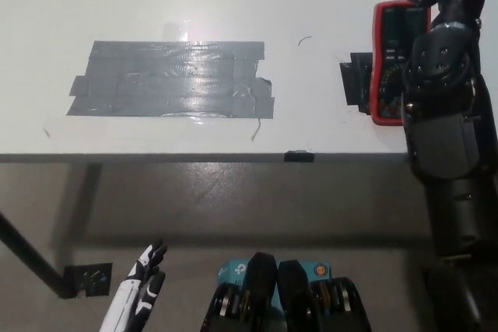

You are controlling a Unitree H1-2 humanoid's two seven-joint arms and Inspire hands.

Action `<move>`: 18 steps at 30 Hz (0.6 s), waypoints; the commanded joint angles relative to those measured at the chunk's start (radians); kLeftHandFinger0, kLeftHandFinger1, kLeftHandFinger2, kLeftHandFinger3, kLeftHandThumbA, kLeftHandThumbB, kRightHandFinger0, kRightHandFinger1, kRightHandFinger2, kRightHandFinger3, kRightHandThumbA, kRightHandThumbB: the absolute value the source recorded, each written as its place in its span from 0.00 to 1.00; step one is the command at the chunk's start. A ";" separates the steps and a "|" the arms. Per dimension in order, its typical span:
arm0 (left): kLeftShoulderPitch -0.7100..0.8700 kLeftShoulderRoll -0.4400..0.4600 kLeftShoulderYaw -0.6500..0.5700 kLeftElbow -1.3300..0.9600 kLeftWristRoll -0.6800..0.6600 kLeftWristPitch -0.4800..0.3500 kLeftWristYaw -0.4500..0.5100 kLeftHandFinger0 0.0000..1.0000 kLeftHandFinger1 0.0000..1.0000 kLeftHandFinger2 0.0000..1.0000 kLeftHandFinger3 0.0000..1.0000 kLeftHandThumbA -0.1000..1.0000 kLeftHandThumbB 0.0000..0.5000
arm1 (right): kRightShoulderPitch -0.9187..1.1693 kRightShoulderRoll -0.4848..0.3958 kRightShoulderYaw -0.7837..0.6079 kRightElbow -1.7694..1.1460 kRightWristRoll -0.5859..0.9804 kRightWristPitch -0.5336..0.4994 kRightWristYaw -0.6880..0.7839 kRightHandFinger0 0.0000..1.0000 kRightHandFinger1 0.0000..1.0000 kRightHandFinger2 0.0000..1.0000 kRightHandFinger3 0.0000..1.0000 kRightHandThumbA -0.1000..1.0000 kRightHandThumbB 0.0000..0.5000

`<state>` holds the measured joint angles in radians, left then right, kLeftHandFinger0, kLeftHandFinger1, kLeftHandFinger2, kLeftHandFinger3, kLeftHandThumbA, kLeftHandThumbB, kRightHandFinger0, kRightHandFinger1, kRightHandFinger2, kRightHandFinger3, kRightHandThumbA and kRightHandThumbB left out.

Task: The robot first picks the multimeter with right hand and then unfolds the black stand on the back of it using left hand

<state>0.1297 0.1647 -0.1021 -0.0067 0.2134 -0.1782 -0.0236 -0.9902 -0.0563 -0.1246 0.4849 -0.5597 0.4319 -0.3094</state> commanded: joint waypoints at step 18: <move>-0.024 0.019 -0.006 -0.012 0.007 -0.031 -0.016 1.00 1.00 1.00 1.00 1.00 0.33 | -0.148 -0.084 0.055 0.247 0.094 -0.019 -0.030 1.00 1.00 1.00 1.00 0.83 1.00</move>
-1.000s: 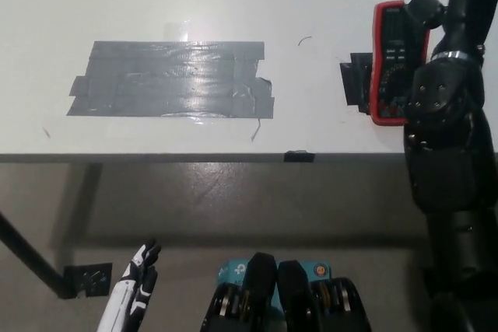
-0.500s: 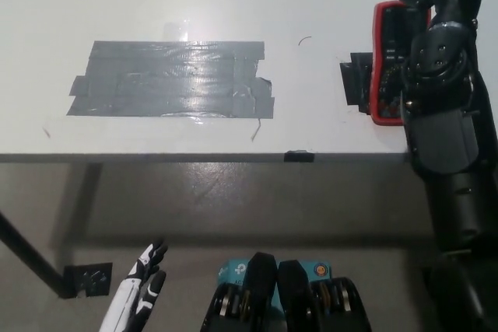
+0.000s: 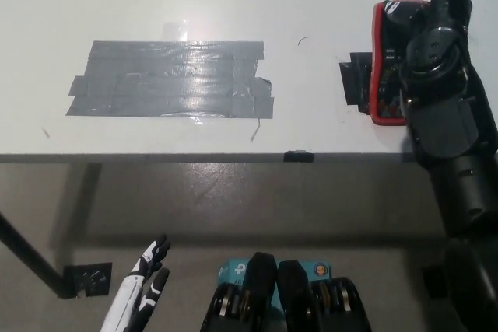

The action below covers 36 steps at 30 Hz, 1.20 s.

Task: The robot first picks the multimeter with right hand and then unfolds the black stand on the back of it using left hand

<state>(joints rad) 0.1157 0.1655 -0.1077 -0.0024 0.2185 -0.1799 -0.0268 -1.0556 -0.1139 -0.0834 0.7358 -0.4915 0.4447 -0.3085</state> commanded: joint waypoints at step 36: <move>0.003 0.026 -0.006 -0.025 0.040 -0.033 -0.022 1.00 1.00 1.00 1.00 1.00 0.26 | -0.055 -0.044 0.126 0.036 0.019 0.025 0.032 1.00 1.00 1.00 1.00 1.00 1.00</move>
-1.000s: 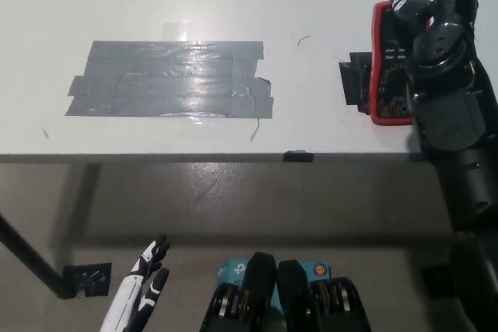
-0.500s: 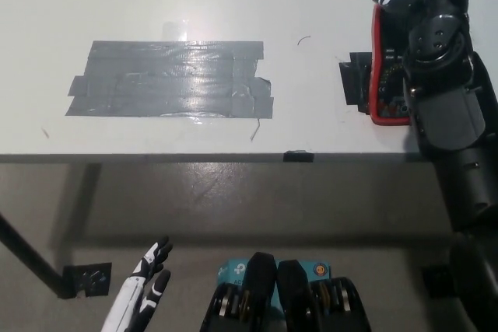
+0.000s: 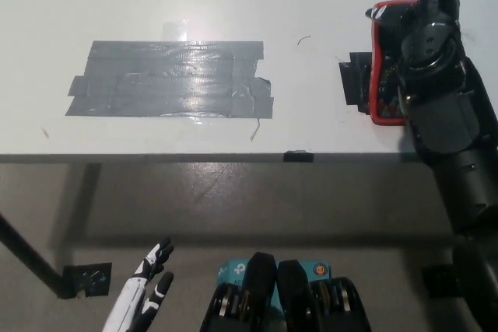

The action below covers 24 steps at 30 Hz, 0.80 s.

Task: The robot first picks the multimeter with right hand and then unfolds the black stand on the back of it using left hand

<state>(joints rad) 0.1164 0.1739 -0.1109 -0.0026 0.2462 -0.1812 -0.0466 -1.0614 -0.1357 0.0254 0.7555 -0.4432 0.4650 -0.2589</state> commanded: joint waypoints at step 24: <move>0.008 0.018 0.009 -0.034 0.002 -0.027 -0.008 1.00 1.00 1.00 1.00 1.00 0.24 | 0.006 0.073 -0.027 -0.035 0.024 0.001 -0.155 1.00 1.00 1.00 1.00 1.00 0.98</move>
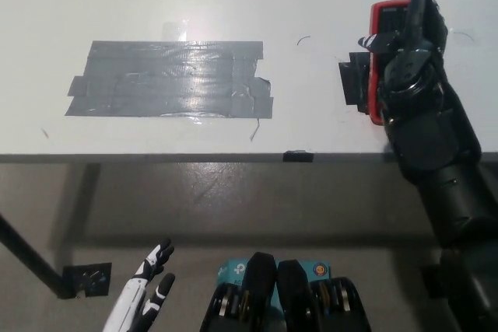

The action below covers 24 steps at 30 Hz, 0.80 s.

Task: The robot first picks the multimeter with right hand and then unfolds the black stand on the back of it using left hand

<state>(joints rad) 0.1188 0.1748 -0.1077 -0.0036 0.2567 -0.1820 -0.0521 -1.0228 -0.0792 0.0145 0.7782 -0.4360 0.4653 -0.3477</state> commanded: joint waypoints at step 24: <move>0.005 0.017 0.007 -0.044 0.000 -0.024 -0.001 1.00 1.00 1.00 1.00 1.00 0.25 | -0.016 0.038 -0.061 -0.007 0.069 -0.021 -0.113 1.00 1.00 1.00 1.00 1.00 0.99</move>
<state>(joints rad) 0.1189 0.1749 -0.1050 -0.0068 0.2569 -0.1823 -0.0524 -1.0014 -0.0299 -0.0292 0.7490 -0.4025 0.4632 -0.4389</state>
